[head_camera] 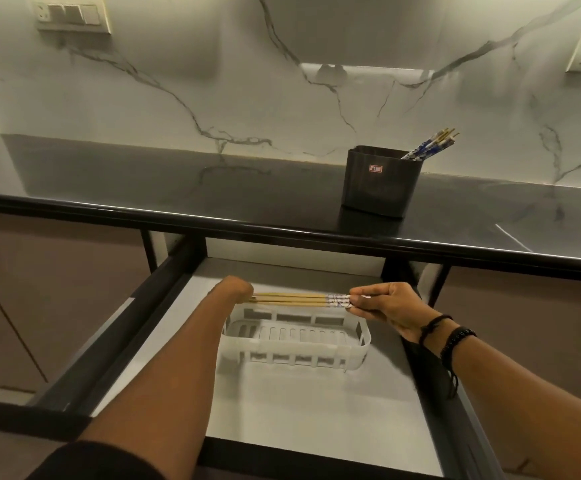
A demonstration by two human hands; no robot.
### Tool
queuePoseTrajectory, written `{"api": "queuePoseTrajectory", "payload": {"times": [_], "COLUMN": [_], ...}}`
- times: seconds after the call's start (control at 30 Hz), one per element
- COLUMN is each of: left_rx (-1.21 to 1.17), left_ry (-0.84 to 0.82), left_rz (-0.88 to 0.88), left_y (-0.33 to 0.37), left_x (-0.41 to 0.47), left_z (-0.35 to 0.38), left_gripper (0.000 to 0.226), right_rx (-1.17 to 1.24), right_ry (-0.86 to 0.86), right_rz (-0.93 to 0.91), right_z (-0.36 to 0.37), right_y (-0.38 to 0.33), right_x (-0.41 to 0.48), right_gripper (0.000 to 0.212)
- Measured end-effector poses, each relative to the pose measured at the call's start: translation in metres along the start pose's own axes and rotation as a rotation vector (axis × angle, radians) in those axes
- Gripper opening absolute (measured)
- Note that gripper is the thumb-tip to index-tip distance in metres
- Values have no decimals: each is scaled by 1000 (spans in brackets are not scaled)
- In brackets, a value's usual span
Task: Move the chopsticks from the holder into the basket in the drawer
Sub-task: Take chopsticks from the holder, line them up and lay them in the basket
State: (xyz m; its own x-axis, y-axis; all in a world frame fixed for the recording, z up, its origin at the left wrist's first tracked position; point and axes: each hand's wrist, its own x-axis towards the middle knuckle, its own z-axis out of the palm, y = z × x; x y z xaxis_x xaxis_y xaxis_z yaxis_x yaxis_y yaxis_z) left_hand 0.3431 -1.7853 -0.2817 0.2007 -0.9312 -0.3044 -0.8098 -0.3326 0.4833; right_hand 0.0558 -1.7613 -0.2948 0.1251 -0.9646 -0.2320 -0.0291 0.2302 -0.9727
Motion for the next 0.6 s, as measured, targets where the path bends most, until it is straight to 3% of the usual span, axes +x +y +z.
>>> {"api": "queuePoseTrajectory", "payload": {"times": [0.27, 0.43, 0.6], "left_rx": [-6, -24, -38], "left_ry": [17, 18, 23], "left_rz": [-28, -26, -17], "left_y": [1, 1, 1], "left_x": [3, 4, 4], "left_z": [3, 4, 6], "left_gripper": [38, 34, 34], "right_rx": [-207, -724, -904], "right_ry": [-25, -3, -41], "right_rz": [-34, -288, -355], "right_z": [10, 14, 15], "right_y": [20, 18, 12], "right_x": [6, 4, -3], "right_gripper": [9, 15, 20]}}
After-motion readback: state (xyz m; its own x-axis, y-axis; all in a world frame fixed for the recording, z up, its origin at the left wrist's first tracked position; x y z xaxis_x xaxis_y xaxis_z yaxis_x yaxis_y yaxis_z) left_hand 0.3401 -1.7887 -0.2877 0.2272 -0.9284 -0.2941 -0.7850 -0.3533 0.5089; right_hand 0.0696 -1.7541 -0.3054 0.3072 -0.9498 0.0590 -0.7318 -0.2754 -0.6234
